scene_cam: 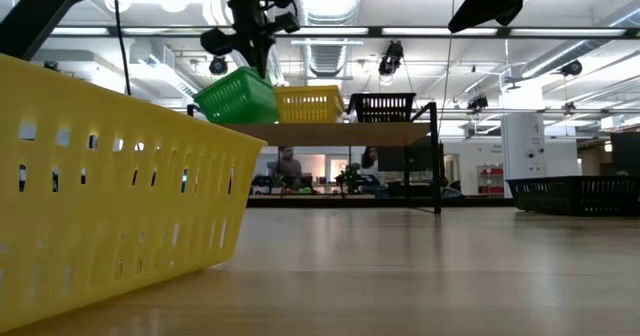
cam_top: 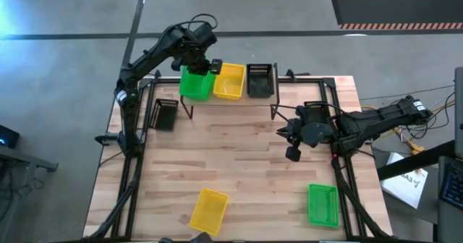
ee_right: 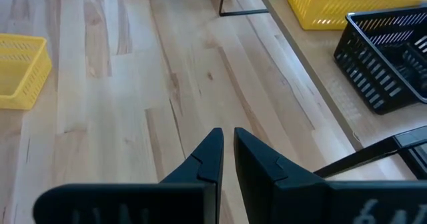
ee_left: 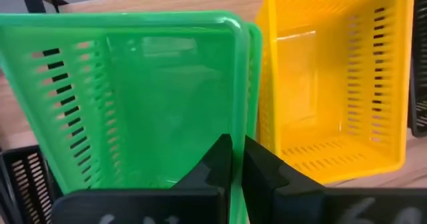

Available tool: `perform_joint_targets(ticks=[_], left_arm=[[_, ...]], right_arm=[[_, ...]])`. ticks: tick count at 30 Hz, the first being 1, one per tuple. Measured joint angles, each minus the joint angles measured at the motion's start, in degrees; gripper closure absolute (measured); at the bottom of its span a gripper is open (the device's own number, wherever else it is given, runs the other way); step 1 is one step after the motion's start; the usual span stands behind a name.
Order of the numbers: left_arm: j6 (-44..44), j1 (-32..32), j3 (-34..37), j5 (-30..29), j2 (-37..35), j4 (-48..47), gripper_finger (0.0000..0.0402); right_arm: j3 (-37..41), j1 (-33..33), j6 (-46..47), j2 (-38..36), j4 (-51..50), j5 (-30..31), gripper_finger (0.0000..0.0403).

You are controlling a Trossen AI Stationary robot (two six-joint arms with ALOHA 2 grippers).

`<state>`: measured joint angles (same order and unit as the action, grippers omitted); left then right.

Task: Stack baskets on shelf by color
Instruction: Stack the left green bin on the green bin on the shelf

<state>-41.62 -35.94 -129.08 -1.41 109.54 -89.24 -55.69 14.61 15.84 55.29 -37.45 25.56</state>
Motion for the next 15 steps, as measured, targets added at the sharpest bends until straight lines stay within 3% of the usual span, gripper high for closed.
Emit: perform_joint_targets(ticks=[15], left_arm=[[0.3, 0.0, -0.4, 4.0, -0.3, 5.5, 0.0297]], right_arm=[[0.7, 0.0, 0.0, 0.0, 0.0, 0.0, 0.0375]])
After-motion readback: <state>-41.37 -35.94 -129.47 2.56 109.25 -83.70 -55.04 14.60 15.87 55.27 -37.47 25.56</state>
